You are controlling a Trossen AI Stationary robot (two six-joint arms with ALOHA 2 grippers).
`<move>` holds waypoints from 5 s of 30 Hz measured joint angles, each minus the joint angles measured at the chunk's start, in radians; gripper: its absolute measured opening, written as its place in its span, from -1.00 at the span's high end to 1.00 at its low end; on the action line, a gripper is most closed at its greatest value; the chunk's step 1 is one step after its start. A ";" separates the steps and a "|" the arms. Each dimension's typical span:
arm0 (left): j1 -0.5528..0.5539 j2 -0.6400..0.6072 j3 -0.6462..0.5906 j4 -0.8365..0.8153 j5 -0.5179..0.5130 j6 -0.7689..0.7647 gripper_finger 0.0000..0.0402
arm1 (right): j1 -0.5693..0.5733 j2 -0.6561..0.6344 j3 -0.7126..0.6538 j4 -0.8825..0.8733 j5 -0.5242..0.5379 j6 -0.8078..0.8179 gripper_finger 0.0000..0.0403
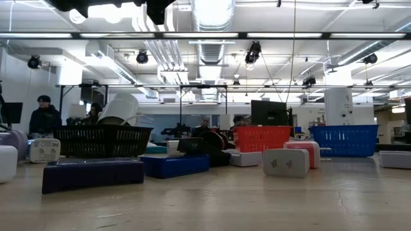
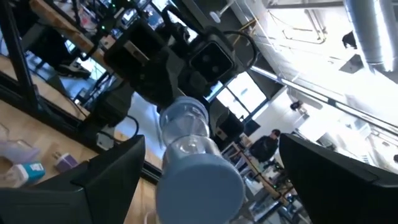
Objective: Pick & Place Office items
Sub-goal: Put the right light blue hourglass into the blue bin
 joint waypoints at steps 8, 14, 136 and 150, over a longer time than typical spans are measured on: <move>0.000 0.001 0.037 -0.049 0.050 -0.003 0.00 | -0.023 0.000 -0.001 -0.067 -0.053 0.039 -0.80; 0.001 0.003 0.053 -0.085 0.050 0.004 0.00 | -0.025 0.000 -0.001 -0.067 -0.052 0.028 -0.80; 0.024 -0.644 -0.610 -0.068 -0.021 0.058 0.89 | -0.291 -0.102 0.607 -2.306 -0.257 1.247 0.04; 0.024 -0.644 -0.610 -0.087 -0.019 0.080 0.89 | -0.704 -0.123 0.409 -2.209 -0.488 1.005 0.04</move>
